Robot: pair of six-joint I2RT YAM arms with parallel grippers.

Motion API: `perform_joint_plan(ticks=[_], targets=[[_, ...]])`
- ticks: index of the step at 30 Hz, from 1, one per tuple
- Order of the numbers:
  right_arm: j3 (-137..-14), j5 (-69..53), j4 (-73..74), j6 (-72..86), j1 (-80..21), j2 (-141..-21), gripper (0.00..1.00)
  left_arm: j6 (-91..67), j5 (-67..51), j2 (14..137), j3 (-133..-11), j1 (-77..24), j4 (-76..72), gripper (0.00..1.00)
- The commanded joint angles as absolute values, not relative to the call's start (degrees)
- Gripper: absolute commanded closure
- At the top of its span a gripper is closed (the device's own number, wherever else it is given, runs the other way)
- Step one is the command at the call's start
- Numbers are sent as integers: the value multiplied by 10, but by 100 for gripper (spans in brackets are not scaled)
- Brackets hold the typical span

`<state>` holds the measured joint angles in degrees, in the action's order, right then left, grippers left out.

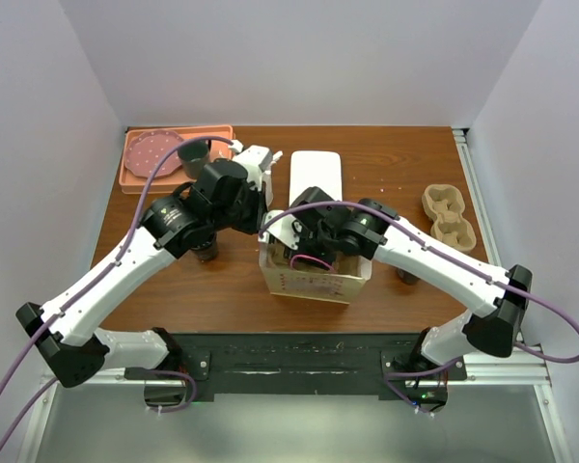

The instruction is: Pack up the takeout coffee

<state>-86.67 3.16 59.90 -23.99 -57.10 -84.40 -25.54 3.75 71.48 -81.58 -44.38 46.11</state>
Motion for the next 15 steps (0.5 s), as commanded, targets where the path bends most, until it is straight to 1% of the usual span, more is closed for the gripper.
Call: perform_joint_plan(ticks=[1,2,3,5,8,15], targets=[[-850,44,573,-229,-575,-846,78,-276,54,718,-851,-439,487,87],[-846,47,565,-227,-574,-842,78,-278,59,719,-855,-438,492,83],[-841,47,560,-224,-574,-841,78,-279,64,720,-867,-437,506,74],[-835,46,555,-223,-574,-841,79,-283,84,722,-880,-435,525,69],[-838,47,557,-223,-574,-848,79,-294,84,713,-884,-435,552,66],[-860,63,563,-233,-574,-862,79,-334,37,689,-826,-435,539,63]])
